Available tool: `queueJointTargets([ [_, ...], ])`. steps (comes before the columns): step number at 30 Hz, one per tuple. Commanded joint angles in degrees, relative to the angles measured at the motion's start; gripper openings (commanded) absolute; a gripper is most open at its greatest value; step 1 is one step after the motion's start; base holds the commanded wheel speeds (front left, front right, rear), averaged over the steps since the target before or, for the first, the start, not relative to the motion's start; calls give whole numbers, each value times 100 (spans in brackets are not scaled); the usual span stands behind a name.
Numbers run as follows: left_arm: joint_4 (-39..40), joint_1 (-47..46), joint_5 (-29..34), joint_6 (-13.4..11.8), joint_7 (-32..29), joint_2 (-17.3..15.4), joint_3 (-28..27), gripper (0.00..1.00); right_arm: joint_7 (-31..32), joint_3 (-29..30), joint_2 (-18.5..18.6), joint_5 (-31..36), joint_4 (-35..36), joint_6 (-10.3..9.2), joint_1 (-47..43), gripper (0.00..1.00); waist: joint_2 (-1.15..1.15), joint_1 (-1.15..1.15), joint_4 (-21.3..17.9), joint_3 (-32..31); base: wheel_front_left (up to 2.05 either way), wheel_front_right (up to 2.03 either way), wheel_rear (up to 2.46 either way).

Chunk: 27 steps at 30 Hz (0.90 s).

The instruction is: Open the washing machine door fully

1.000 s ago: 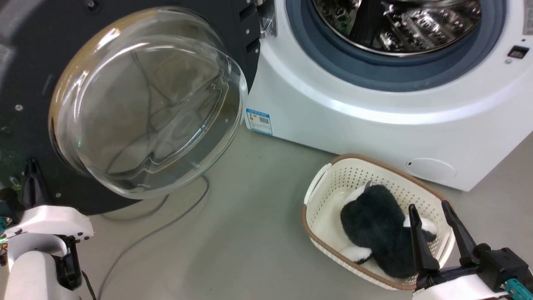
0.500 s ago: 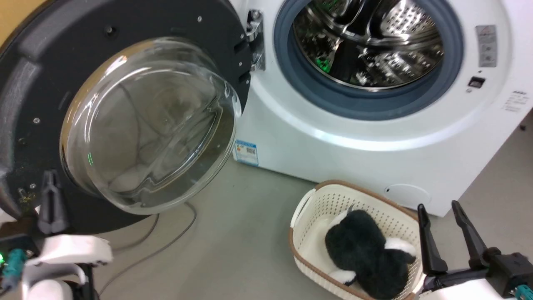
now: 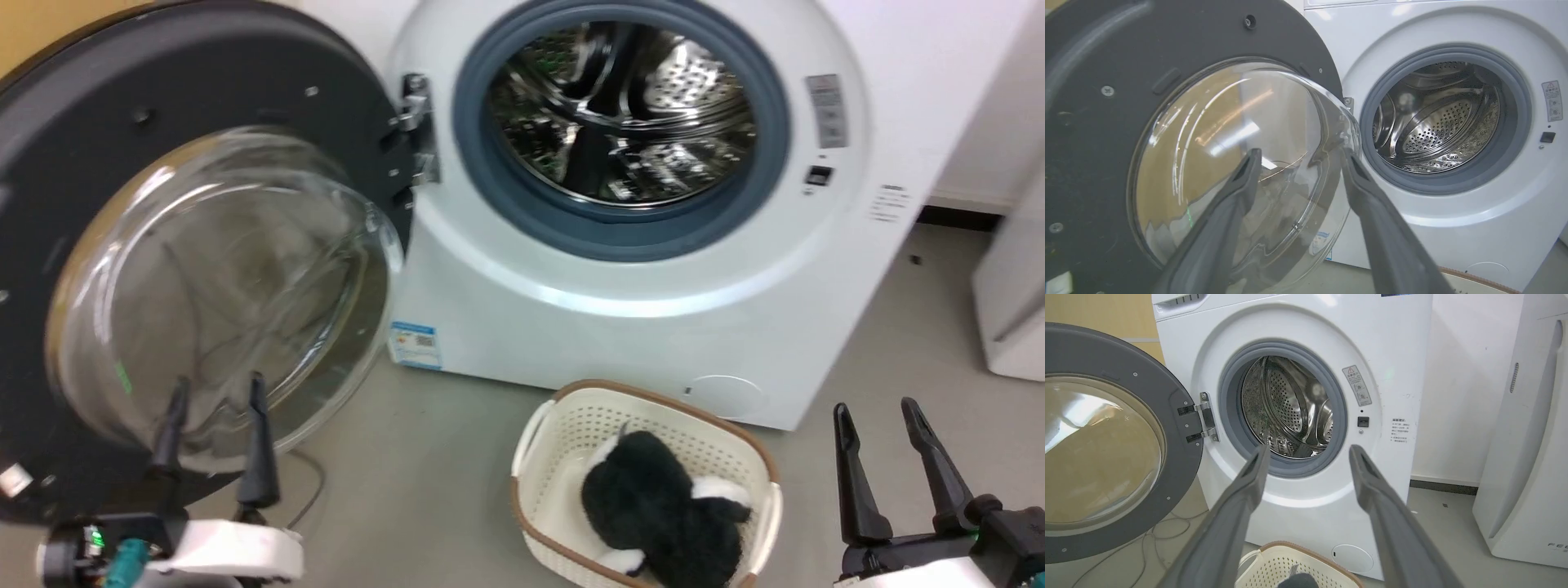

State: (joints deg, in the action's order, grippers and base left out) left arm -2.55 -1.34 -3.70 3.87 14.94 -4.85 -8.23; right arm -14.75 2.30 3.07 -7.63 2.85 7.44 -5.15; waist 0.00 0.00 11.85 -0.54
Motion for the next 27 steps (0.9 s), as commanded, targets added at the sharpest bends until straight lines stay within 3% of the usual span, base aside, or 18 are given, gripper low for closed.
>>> queueJointTargets([
  [1,-13,92,0,27,6,26,27,100,-25,8,-19,-7,39,5,-43,100,0,0,-146,-38,0,0,0],
  [19,-327,472,-18,29,6,178,387,100,-25,62,-19,-45,0,5,-230,100,0,0,-1004,-152,0,0,0],
  [25,-304,536,-3,-100,6,188,371,100,-25,28,-19,-66,-14,5,-251,100,0,0,-1193,-111,0,0,0],
  [26,-312,487,-18,-79,0,188,376,0,1,31,0,-52,-10,0,-187,0,0,0,-1180,-122,0,0,0],
  [27,-318,485,-17,-74,-4,188,379,0,5,29,0,-49,-11,0,-186,0,0,0,-1180,-121,0,0,0],
])
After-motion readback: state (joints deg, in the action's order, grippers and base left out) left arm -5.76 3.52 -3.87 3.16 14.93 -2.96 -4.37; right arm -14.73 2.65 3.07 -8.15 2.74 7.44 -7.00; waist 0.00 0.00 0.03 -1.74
